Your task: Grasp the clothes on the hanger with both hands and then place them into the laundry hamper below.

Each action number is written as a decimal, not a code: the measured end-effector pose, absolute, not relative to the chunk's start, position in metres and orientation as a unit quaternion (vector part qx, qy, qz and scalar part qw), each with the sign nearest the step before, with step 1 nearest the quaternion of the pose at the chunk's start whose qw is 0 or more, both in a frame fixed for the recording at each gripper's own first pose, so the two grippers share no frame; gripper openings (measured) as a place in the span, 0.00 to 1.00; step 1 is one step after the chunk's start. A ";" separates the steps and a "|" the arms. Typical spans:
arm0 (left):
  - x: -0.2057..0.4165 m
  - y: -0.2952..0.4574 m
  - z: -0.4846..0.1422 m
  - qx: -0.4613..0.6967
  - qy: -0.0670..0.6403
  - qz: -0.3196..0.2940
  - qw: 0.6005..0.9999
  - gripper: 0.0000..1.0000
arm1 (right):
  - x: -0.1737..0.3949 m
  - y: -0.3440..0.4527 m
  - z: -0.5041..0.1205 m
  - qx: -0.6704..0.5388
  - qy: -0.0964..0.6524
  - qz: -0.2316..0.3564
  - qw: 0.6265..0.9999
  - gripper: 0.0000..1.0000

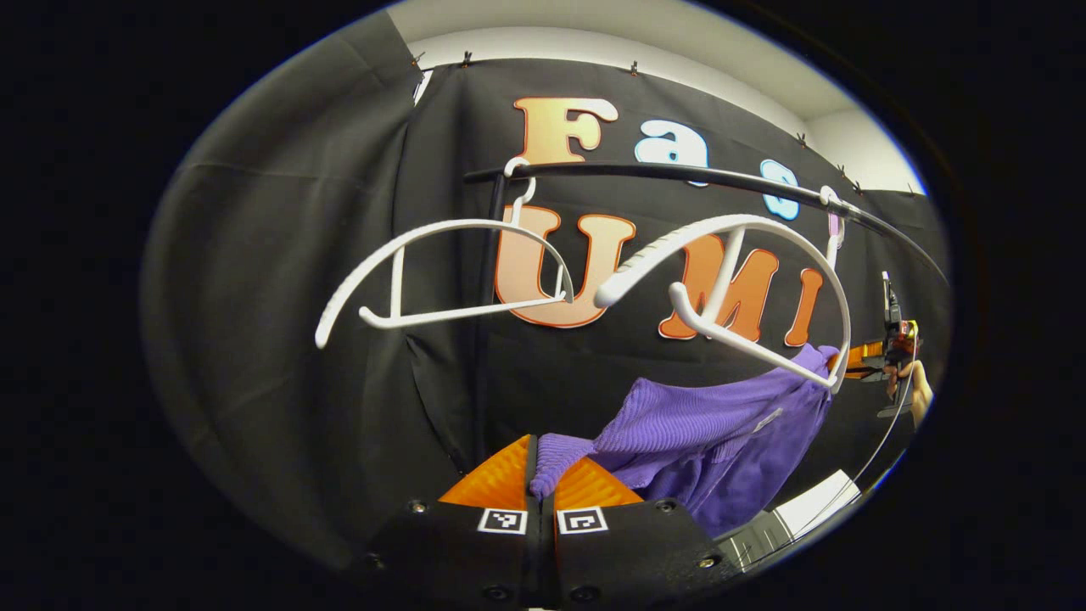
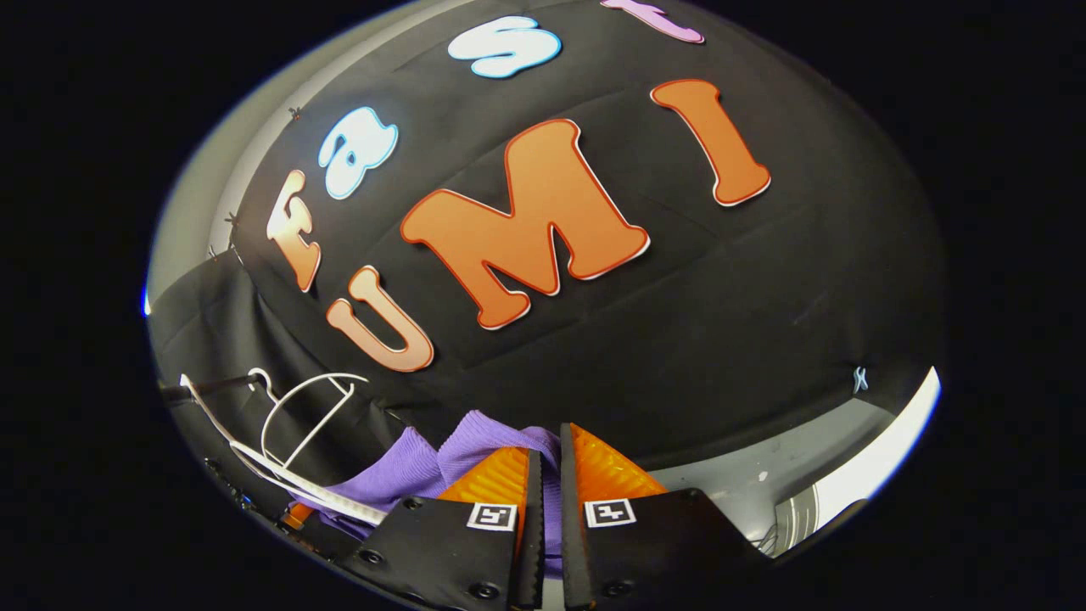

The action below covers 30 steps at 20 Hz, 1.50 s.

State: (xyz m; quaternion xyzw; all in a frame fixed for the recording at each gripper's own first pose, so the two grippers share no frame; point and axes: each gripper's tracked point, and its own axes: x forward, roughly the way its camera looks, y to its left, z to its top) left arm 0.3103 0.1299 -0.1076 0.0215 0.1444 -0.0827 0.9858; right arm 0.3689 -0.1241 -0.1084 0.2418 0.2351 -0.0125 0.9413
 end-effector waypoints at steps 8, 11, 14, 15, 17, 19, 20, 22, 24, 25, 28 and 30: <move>0.288 0.113 -0.131 0.044 0.163 -0.083 0.982 0.00 | 0.313 -0.128 -0.142 0.230 0.250 -0.039 0.940 0.13; 0.277 0.103 -0.134 0.036 0.168 -0.092 0.981 0.00 | 0.288 -0.125 -0.147 0.217 0.249 -0.045 0.943 0.11; 0.270 0.089 -0.141 0.026 0.178 -0.106 0.978 0.00 | 0.265 -0.120 -0.153 0.215 0.250 -0.050 0.943 0.10; 0.266 0.083 -0.144 0.024 0.181 -0.112 0.977 0.00 | 0.257 -0.118 -0.155 0.217 0.251 -0.054 0.942 0.10; 0.257 0.069 -0.149 0.025 0.187 -0.123 0.974 0.00 | 0.239 -0.110 -0.157 0.227 0.249 -0.054 0.940 0.10; 0.248 0.056 -0.152 0.034 0.189 -0.135 0.972 0.00 | 0.222 -0.102 -0.160 0.229 0.246 -0.055 0.940 0.10; 0.243 0.050 -0.153 0.039 0.190 -0.140 0.971 0.00 | 0.214 -0.100 -0.160 0.229 0.245 -0.057 0.940 0.10; 0.233 0.034 -0.155 0.042 0.196 -0.157 0.967 0.00 | 0.201 -0.096 -0.163 0.229 0.244 -0.060 0.940 0.09; 0.219 0.013 -0.158 0.034 0.202 -0.181 0.962 0.00 | 0.189 -0.095 -0.168 0.228 0.248 -0.067 0.939 0.10; 0.212 0.002 -0.158 0.034 0.204 -0.192 0.959 0.00 | 0.183 -0.092 -0.168 0.228 0.247 -0.069 0.939 0.09; 0.199 -0.033 -0.166 0.042 0.209 -0.219 0.952 0.00 | 0.172 -0.082 -0.172 0.222 0.246 -0.071 0.941 0.09; 0.189 -0.055 -0.170 0.039 0.217 -0.238 0.946 0.00 | 0.166 -0.074 -0.177 0.213 0.248 -0.070 0.942 0.09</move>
